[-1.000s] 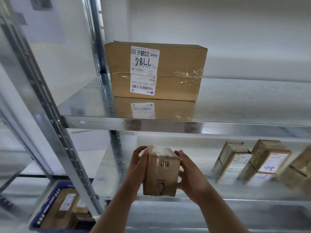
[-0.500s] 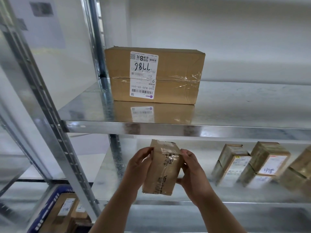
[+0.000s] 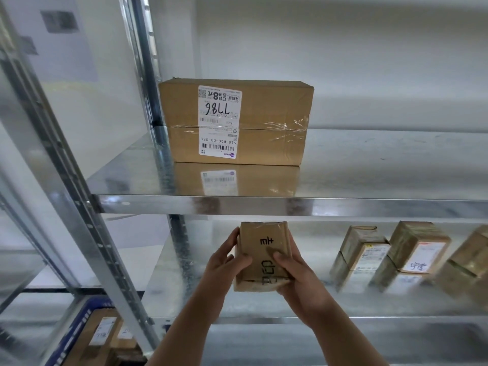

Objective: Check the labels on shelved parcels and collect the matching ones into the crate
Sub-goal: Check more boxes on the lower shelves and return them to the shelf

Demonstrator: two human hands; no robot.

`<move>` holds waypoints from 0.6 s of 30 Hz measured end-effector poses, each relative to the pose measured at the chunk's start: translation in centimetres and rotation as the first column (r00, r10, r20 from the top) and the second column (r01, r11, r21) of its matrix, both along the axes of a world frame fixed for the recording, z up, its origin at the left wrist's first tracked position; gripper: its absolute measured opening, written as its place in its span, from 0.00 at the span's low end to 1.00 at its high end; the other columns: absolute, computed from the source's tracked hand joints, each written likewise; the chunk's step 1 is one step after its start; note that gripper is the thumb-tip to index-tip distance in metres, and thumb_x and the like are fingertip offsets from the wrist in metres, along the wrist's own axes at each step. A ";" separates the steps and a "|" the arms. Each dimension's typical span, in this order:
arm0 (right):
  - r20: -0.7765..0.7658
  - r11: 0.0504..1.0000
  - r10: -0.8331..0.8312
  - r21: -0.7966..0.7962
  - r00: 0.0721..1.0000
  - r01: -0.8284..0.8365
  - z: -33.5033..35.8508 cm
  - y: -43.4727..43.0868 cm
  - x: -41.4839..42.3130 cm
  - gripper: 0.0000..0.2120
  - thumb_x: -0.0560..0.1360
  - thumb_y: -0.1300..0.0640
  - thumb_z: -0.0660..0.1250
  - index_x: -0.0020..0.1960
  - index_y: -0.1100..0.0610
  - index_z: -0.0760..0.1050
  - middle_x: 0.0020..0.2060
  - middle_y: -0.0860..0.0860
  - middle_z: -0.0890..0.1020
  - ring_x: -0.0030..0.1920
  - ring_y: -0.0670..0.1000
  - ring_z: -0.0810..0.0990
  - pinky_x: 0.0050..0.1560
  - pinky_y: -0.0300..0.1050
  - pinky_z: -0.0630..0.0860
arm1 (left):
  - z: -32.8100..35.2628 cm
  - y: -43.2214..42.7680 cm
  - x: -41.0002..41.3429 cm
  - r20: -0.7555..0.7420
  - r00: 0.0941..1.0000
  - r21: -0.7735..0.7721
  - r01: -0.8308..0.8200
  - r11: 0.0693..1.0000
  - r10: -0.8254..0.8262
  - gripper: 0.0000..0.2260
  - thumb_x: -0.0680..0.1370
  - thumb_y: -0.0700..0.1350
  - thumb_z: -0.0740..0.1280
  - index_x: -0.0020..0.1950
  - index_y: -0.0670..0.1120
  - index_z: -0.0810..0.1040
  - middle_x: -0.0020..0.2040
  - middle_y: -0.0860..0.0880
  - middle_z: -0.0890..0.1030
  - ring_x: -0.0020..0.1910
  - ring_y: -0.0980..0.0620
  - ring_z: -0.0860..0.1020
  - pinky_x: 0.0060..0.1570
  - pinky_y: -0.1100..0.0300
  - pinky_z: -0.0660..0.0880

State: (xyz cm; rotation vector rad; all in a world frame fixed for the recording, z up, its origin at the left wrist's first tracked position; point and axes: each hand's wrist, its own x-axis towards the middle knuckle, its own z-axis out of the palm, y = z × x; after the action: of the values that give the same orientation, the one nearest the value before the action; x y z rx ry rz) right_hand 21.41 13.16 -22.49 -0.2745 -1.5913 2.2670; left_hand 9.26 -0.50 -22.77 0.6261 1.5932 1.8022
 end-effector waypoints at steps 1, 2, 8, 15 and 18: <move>0.024 1.000 0.008 0.016 1.000 -0.009 0.0 -0.1 0.1 0.24 0.81 0.53 0.62 0.78 0.46 0.67 0.69 0.61 0.79 0.69 0.70 0.76 0.60 0.68 0.78 | 0.2 0.0 0.1 -0.015 1.000 -0.015 0.013 1.000 -0.013 0.26 0.79 0.44 0.71 0.72 0.67 0.73 0.61 0.56 0.84 0.60 0.52 0.83 0.51 0.55 0.84; 0.046 0.999 0.014 0.035 0.999 -0.016 0.1 -0.1 0.2 0.24 0.81 0.51 0.63 0.77 0.43 0.68 0.69 0.59 0.79 0.68 0.71 0.77 0.58 0.70 0.77 | 0.1 0.0 0.2 -0.032 0.999 -0.039 0.028 0.999 -0.030 0.26 0.81 0.44 0.71 0.72 0.69 0.71 0.59 0.60 0.85 0.57 0.57 0.84 0.46 0.59 0.83; 0.022 0.998 0.017 0.061 1.000 -0.018 -0.2 -0.7 0.3 0.27 0.80 0.56 0.64 0.77 0.44 0.67 0.68 0.59 0.80 0.67 0.68 0.79 0.63 0.73 0.78 | -0.2 -0.1 0.9 0.000 1.000 -0.118 0.031 0.993 -0.031 0.34 0.79 0.47 0.71 0.72 0.80 0.61 0.59 0.61 0.84 0.61 0.47 0.82 0.60 0.37 0.80; -0.036 0.999 -0.023 0.033 0.999 0.024 -0.5 -0.6 0.6 0.26 0.77 0.65 0.60 0.73 0.47 0.72 0.65 0.62 0.81 0.63 0.67 0.81 0.58 0.73 0.80 | -0.6 0.3 1.0 -0.108 0.994 -0.024 -0.005 1.000 0.003 0.35 0.72 0.44 0.74 0.75 0.64 0.66 0.71 0.44 0.73 0.68 0.43 0.76 0.53 0.43 0.84; -0.044 0.999 -0.042 0.025 0.998 0.043 -0.3 -0.7 0.7 0.26 0.77 0.62 0.60 0.70 0.42 0.75 0.65 0.60 0.82 0.63 0.64 0.82 0.58 0.65 0.82 | -0.8 0.6 1.4 -0.132 0.991 0.004 -0.019 1.000 0.019 0.33 0.72 0.44 0.74 0.74 0.63 0.67 0.69 0.46 0.74 0.67 0.44 0.77 0.54 0.42 0.84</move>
State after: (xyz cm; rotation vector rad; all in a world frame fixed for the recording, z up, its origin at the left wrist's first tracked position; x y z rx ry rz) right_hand 22.15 12.50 -22.82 -0.2484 -1.5771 2.2044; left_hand 10.66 0.10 -23.52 0.7473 1.6886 1.8098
